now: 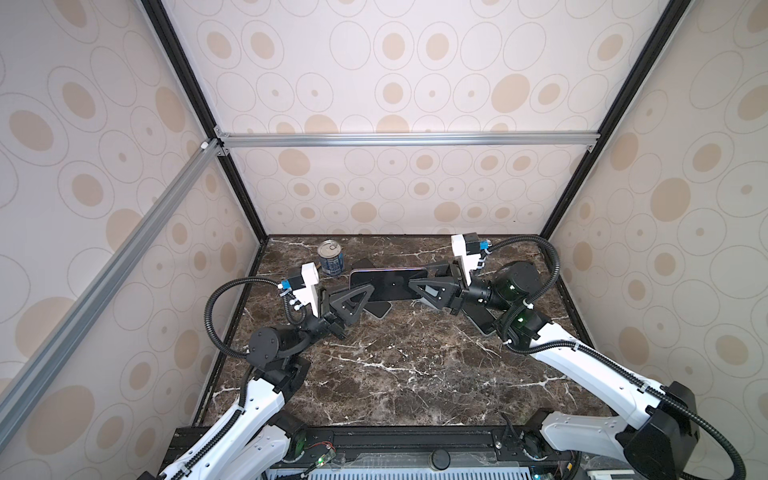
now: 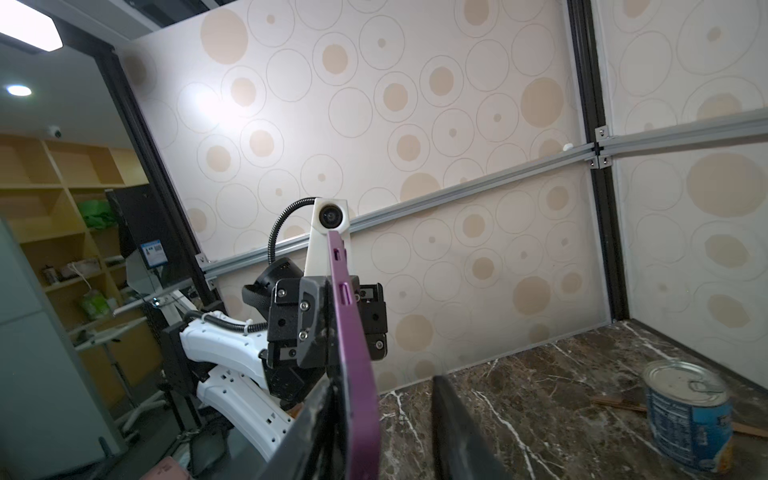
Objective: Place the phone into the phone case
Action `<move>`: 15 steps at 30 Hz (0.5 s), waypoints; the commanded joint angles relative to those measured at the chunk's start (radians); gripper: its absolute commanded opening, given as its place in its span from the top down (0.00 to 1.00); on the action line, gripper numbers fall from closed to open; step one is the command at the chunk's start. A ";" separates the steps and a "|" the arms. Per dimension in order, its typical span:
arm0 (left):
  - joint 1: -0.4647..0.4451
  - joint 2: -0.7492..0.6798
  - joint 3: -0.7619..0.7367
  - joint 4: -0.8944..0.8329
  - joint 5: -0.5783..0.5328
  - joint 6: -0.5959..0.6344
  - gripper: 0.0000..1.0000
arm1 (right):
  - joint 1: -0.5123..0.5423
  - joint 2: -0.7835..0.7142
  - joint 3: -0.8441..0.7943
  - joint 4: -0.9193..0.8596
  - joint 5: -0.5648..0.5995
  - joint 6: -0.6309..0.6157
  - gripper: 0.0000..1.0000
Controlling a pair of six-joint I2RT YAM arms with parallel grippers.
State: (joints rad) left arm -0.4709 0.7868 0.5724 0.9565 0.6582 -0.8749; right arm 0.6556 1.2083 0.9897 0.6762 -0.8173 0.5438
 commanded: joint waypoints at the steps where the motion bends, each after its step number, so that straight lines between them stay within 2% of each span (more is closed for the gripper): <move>1: 0.004 -0.012 0.040 0.073 0.016 0.000 1.00 | -0.001 0.005 0.036 0.043 -0.061 0.037 0.65; 3: 0.005 -0.002 0.043 0.082 0.021 -0.007 1.00 | -0.001 0.006 0.043 0.042 -0.077 0.040 0.72; 5: 0.003 0.007 0.044 0.091 0.016 -0.013 1.00 | -0.001 0.004 0.052 0.025 -0.079 0.034 0.88; 7: 0.005 0.013 0.043 0.090 0.004 -0.012 1.00 | -0.001 -0.005 0.057 -0.010 -0.073 0.011 0.99; 12: 0.006 0.021 0.067 -0.026 -0.089 0.044 1.00 | -0.002 -0.050 0.044 -0.098 0.000 -0.065 1.00; 15: 0.005 0.024 0.072 -0.083 -0.161 0.085 0.73 | -0.005 -0.085 0.041 -0.149 0.044 -0.109 1.00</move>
State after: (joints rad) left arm -0.4732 0.8074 0.5930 0.9249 0.6300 -0.8558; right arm 0.6567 1.1683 1.0252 0.5777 -0.8509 0.5220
